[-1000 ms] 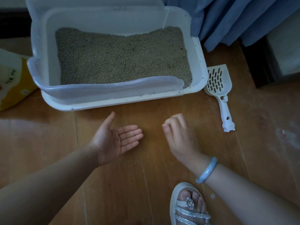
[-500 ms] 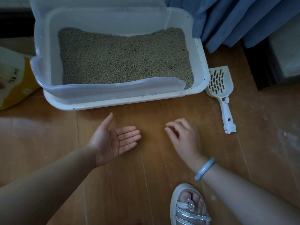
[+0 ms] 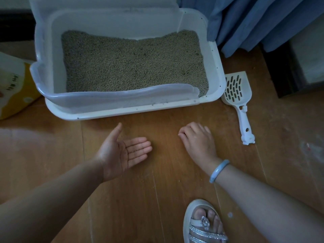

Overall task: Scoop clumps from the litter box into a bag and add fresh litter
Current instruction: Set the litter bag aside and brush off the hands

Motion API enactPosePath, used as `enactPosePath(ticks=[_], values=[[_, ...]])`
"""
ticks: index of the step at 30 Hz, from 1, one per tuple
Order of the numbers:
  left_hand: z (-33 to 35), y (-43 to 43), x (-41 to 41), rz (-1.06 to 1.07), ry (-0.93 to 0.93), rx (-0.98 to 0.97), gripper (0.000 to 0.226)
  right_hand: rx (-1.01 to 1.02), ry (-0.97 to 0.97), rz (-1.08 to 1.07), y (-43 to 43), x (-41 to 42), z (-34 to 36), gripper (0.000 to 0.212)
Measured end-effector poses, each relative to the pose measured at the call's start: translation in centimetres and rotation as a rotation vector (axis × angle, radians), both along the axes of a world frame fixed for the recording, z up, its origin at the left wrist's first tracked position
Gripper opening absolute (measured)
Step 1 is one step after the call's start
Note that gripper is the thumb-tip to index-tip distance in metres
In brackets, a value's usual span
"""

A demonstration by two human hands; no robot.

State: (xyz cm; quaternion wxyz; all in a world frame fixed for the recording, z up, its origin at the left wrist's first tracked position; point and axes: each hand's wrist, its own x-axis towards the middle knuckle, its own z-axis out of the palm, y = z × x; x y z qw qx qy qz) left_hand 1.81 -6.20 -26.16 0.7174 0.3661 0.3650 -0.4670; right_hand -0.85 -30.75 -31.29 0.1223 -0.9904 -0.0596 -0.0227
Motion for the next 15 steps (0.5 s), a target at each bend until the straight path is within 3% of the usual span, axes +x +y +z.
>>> enactPosePath(ticks=[5, 10, 15], values=[[0.1, -0.1, 0.0, 0.003, 0.0, 0.005, 0.079, 0.073, 0.01, -0.303, -2.8, 0.4, 0.3, 0.044], [0.0, 0.2, -0.2, -0.004, -0.002, 0.012, 0.079, 0.049, -0.034, -0.26, -4.5, 1.1, 0.3, 0.022], [0.1, 0.1, -0.4, -0.021, -0.013, 0.012, 0.079, 0.026, -0.06, -0.191, -3.7, 2.0, -0.2, 0.014]])
